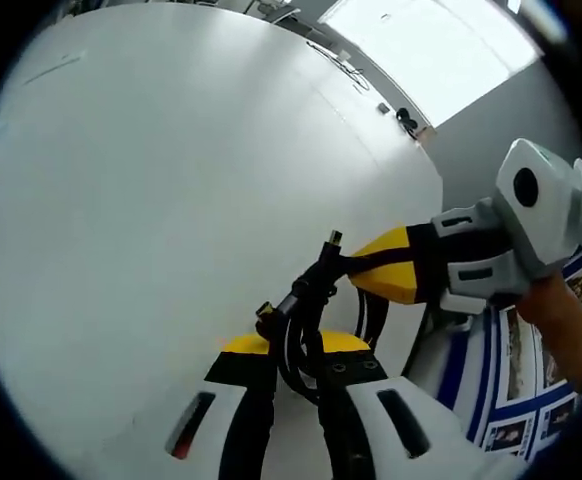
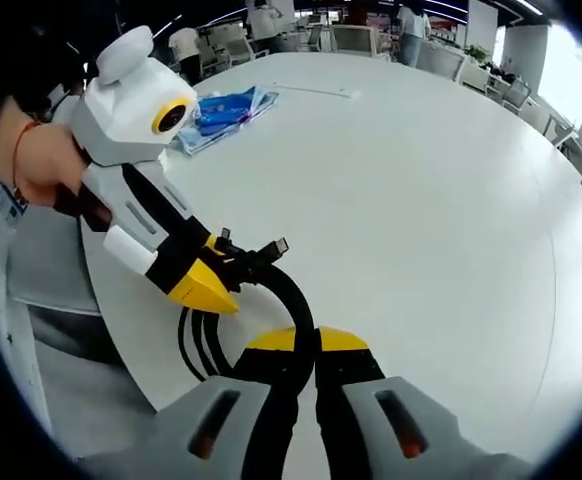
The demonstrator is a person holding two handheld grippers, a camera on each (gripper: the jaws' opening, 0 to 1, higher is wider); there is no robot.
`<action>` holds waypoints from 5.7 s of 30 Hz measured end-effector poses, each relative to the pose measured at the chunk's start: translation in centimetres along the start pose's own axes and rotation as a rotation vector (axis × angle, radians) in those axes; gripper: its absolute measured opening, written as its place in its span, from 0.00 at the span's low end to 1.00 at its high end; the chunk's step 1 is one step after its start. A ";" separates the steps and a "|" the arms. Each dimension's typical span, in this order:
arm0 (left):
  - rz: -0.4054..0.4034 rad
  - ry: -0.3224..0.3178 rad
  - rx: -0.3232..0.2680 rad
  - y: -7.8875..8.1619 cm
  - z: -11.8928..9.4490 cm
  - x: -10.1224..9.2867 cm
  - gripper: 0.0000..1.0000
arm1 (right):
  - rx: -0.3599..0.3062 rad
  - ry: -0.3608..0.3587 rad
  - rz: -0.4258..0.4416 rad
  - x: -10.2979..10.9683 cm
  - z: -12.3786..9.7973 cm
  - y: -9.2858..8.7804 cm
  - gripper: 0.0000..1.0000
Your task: Arrange the tabletop items into an orderly group along one side of the table until the central work area is clear of visible clutter.
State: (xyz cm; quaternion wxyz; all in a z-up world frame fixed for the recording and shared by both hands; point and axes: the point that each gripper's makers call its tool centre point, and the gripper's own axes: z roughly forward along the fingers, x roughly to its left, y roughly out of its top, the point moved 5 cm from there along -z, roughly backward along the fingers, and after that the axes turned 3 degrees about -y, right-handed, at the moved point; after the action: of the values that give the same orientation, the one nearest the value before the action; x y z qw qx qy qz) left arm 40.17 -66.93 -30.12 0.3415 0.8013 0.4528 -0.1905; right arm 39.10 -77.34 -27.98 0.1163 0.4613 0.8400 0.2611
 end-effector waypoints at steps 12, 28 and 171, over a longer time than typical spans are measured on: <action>-0.017 0.001 0.001 0.0 0.3 0.4 0.12 | 0.006 -0.001 0.007 -0.2 0.5 -0.2 0.02; -0.058 -0.007 -0.020 0.1 0.4 0.5 0.11 | 0.011 -0.014 0.009 -0.4 1.2 -0.3 0.02; 0.085 0.254 -0.515 4.6 -29.2 13.2 0.89 | -0.246 0.037 -0.138 7.0 7.5 25.2 0.52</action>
State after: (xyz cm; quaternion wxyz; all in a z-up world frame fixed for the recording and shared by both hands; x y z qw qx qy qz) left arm 50.81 -39.65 -16.21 0.4820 0.7238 0.4916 0.0474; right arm 56.56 -57.95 -20.22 0.1742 0.3798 0.8333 0.3620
